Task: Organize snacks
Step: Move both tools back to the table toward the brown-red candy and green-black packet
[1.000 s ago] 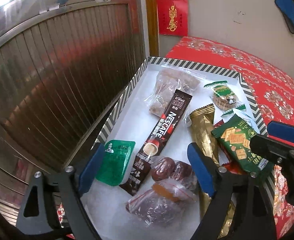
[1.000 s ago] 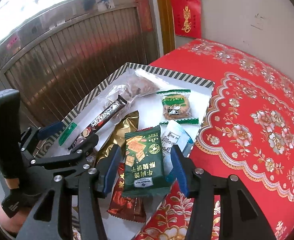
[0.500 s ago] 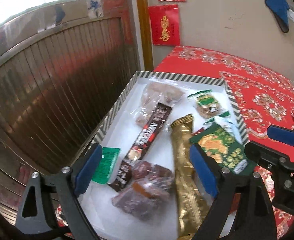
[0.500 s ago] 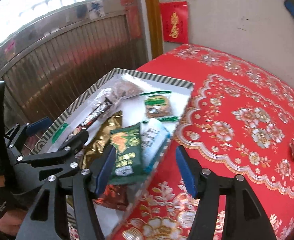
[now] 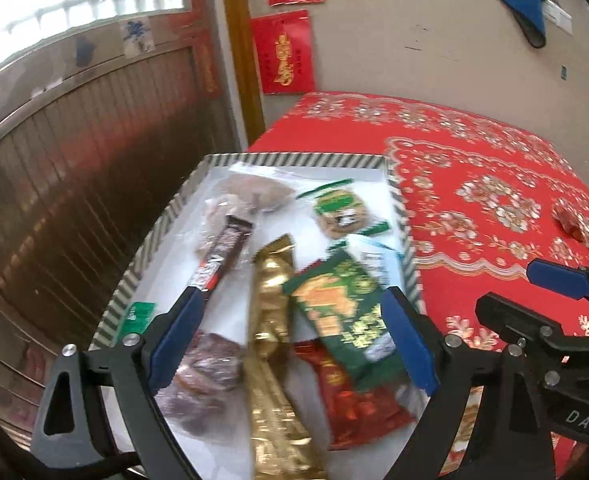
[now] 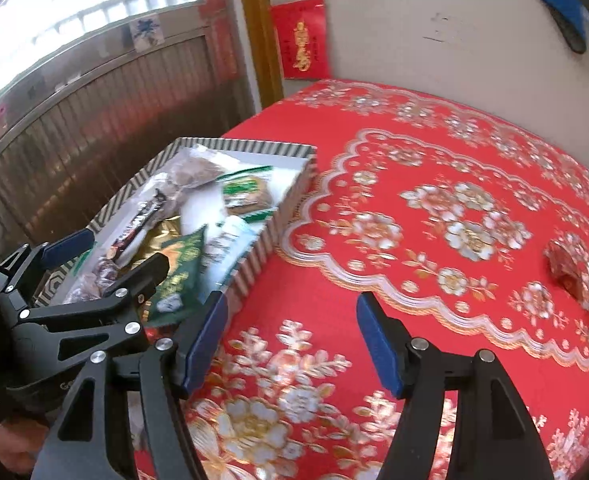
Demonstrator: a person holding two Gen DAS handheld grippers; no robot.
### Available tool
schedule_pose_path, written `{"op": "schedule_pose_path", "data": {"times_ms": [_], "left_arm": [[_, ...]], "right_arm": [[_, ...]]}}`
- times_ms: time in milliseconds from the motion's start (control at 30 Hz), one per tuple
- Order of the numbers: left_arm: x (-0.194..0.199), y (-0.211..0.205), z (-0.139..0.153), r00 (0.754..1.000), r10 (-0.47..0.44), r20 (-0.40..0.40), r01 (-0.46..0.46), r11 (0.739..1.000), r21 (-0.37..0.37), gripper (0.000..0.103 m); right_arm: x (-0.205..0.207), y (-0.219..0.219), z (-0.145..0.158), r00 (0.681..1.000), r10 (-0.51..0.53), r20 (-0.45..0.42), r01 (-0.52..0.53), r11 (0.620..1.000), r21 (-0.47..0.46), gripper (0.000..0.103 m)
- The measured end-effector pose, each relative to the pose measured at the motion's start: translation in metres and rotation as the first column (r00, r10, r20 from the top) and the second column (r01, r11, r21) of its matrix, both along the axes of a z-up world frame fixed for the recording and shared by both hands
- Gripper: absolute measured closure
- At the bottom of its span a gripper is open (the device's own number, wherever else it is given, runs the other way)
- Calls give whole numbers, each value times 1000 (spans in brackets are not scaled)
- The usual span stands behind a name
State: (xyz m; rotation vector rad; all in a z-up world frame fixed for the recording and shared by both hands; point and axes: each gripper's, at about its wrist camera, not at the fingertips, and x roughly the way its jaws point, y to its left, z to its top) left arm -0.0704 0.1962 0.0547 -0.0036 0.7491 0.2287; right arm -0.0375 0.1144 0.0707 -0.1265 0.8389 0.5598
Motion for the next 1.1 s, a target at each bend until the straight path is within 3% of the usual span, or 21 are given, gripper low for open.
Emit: {"op": "schedule_pose_path", "data": {"times_ms": [467, 1100], "left_arm": [[20, -72, 7, 991, -132, 3, 132, 991, -21, 13], [56, -204, 8, 932, -361, -36, 360, 933, -23, 12]], "right_arm": [[11, -85, -3, 988, -155, -7, 154, 988, -20, 35], [30, -209, -7, 945, -327, -10, 325, 943, -75, 35]]}}
